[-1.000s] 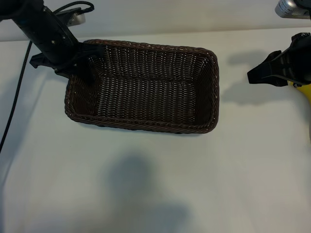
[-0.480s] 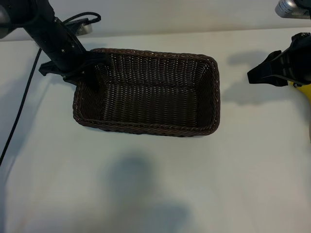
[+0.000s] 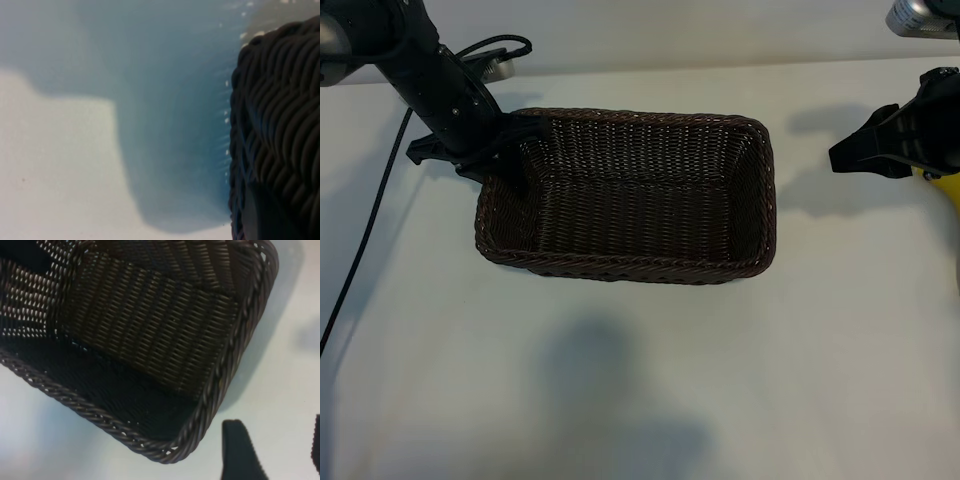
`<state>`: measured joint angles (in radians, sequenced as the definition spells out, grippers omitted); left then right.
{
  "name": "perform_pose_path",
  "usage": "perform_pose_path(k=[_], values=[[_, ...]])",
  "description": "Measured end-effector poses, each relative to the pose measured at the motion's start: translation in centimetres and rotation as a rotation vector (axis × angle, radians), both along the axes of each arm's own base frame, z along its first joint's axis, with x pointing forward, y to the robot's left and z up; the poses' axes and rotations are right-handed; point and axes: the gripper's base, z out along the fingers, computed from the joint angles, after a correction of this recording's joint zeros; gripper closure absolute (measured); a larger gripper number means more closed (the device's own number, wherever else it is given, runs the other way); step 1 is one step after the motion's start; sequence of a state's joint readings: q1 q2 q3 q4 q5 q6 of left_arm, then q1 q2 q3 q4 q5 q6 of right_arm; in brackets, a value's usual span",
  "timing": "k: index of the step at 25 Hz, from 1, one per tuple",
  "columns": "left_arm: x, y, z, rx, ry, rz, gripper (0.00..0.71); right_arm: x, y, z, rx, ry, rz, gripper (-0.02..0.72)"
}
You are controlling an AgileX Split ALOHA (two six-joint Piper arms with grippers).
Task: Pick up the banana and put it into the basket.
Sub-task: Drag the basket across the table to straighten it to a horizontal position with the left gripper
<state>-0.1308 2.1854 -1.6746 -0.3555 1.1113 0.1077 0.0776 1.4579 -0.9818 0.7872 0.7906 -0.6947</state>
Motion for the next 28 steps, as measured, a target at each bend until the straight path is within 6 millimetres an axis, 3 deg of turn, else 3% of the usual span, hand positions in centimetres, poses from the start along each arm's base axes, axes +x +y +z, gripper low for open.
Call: perform_pose_path(k=[13, 15, 23, 28], values=[[0.0, 0.0, 0.0, -0.001, 0.002, 0.002, 0.541, 0.0, 0.0, 0.0, 0.0, 0.0, 0.0, 0.327], [0.0, 0.0, 0.0, -0.001, 0.004, 0.002, 0.5, 0.0, 0.0, 0.0, 0.0, 0.0, 0.0, 0.327], [0.0, -0.1, 0.2, -0.008, 0.006, 0.003, 0.184, 0.0, 0.0, 0.0, 0.0, 0.0, 0.001, 0.327], [-0.4, 0.1, 1.3, 0.01, 0.003, -0.008, 0.139, 0.0, 0.0, 0.0, 0.0, 0.0, 0.001, 0.327]])
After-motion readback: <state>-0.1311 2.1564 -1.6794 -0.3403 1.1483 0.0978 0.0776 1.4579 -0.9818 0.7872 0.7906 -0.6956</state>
